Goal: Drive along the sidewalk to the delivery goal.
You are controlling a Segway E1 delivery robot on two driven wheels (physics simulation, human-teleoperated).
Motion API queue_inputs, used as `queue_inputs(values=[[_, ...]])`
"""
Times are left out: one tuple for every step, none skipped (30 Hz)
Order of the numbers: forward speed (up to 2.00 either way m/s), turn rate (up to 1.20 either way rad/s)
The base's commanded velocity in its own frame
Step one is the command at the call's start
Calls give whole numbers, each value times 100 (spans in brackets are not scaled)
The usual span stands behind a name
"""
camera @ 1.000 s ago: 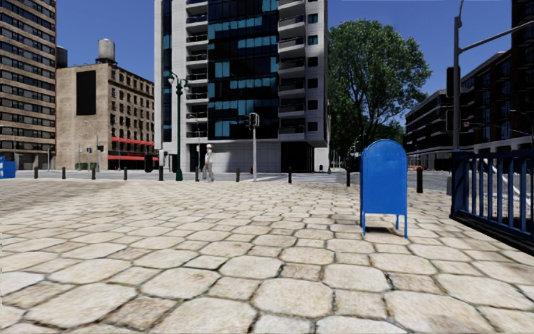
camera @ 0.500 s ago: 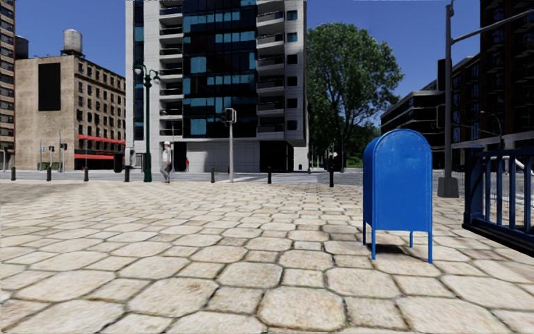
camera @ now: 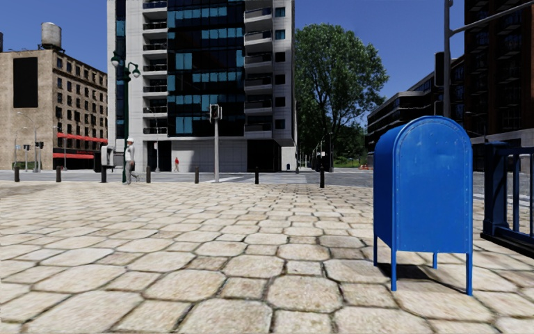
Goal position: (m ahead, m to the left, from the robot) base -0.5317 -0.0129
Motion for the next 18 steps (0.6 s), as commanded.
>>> queue_inputs(values=[[0,0],[0,0],[0,0],[0,0],[0,0],[0,0],[0,0],[0,0],[0,0],[0,0],[0,0],[0,0],[0,0],[0,0],[0,0],[0,0],[0,0],[0,0]])
